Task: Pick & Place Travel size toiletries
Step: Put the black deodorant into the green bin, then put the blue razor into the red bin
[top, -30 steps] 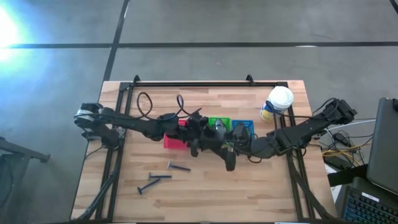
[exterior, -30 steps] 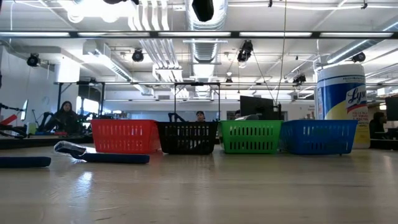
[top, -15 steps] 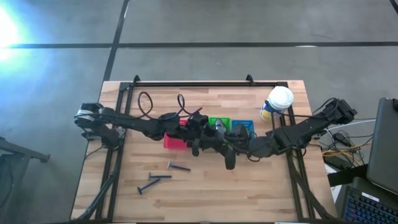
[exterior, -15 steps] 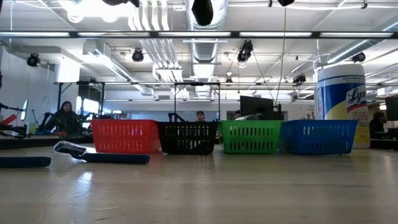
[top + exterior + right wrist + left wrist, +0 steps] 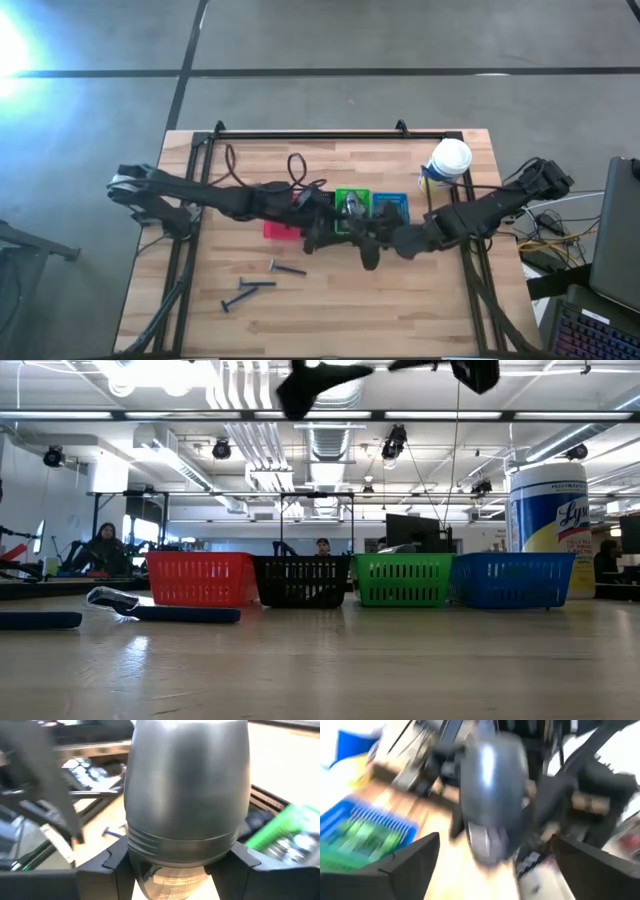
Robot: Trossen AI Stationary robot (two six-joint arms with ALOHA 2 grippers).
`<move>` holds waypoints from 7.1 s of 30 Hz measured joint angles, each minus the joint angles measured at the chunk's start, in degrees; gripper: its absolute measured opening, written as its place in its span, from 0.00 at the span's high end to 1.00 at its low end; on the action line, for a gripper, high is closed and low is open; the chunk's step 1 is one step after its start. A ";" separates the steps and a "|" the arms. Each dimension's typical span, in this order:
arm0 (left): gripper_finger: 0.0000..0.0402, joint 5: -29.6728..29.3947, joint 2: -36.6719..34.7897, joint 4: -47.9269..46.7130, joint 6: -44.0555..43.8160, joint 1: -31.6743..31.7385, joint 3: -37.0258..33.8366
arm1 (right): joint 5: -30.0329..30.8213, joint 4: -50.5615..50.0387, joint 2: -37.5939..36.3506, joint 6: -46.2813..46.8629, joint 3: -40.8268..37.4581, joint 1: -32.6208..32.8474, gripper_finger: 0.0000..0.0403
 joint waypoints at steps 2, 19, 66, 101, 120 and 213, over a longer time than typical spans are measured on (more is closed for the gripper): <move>0.03 -2.33 -2.91 -9.15 1.76 -0.02 0.00 | 0.11 -3.65 -0.02 4.50 -0.03 -1.15 0.52; 0.08 -17.10 -19.01 -52.94 -0.60 -8.40 -5.26 | -29.10 -8.77 7.43 14.28 -10.55 -28.43 0.51; 0.08 1.79 -11.04 -52.44 -17.15 -30.22 -18.61 | -27.99 -10.99 11.52 15.46 -4.11 -16.24 0.21; 0.93 -8.28 5.85 -52.81 -40.82 -45.18 -13.05 | -24.46 -11.53 11.61 15.01 -4.70 -15.62 0.30; 0.93 -36.60 -29.50 -43.31 -55.15 -16.37 -23.58 | -23.37 -11.34 10.16 18.51 -4.70 -15.62 0.41; 0.52 -19.48 -21.21 -29.04 -37.37 1.67 -27.50 | -20.44 -15.87 8.04 21.07 -4.68 -13.13 0.28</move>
